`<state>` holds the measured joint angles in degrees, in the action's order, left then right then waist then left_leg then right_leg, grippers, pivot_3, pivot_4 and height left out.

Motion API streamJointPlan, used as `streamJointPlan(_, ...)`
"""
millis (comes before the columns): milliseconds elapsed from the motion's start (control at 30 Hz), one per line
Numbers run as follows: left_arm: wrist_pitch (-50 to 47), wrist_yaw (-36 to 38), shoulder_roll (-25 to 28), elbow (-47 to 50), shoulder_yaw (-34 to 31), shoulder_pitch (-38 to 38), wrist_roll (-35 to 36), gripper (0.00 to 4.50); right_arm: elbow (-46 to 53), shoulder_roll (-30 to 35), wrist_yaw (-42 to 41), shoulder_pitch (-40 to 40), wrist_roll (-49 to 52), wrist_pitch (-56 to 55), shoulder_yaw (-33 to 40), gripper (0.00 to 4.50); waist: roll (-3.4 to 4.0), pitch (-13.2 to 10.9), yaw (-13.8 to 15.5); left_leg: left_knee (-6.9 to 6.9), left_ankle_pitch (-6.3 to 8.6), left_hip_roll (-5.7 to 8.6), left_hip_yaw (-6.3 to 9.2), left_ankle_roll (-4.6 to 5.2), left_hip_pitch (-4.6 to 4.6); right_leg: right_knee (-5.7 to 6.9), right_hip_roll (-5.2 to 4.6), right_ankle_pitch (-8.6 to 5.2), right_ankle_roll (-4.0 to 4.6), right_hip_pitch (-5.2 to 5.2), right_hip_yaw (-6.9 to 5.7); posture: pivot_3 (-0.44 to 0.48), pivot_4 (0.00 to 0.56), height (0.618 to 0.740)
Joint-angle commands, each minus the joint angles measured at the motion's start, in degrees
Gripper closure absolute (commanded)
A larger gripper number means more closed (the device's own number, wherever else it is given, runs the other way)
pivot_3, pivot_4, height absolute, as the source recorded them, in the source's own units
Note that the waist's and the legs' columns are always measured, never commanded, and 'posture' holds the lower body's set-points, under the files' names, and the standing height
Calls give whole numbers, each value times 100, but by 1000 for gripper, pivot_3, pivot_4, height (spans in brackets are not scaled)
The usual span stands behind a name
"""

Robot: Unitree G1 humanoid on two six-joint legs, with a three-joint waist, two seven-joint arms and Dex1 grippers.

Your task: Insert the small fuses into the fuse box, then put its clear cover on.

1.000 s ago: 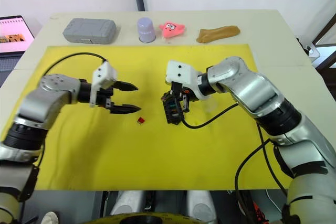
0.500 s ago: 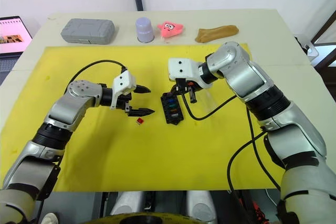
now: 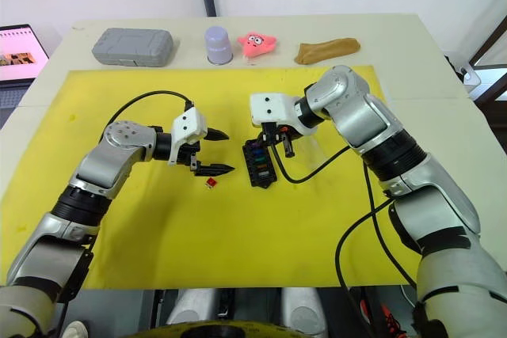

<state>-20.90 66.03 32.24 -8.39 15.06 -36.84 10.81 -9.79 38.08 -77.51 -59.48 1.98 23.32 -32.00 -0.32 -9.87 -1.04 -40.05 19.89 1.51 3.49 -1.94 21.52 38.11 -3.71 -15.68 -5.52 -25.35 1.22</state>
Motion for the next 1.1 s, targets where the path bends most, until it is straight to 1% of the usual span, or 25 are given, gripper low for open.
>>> streamJointPlan(33, 38, 21, 1, 164, -30, -36, -12, 23, -6, -63, -23, -89, -69, -86, 253, 4500, 0, 0, 0, 0, 0, 0, 0, 0, 0, 0, 0, 0, 0, 0, 0, 0, 150, 740)
streamJointPlan(733, 0, -42, 7, 278, -43, 28, -40, 23, -190, -229, -295, 27, -379, -139, 193, 4500, 1, 1, -1, 0, 0, 0, 0, -1, -1, 1, 0, 0, 0, 1, 0, 0, 150, 740)
streamJointPlan(1100, -10, -62, 16, 284, -77, 4, -30, 23, -205, -423, -641, -334, -244, 580, 285, 4500, 1, 1, -8, 0, 0, 0, 1, -1, -1, 1, 0, 0, 0, 0, -1, 0, 150, 740)
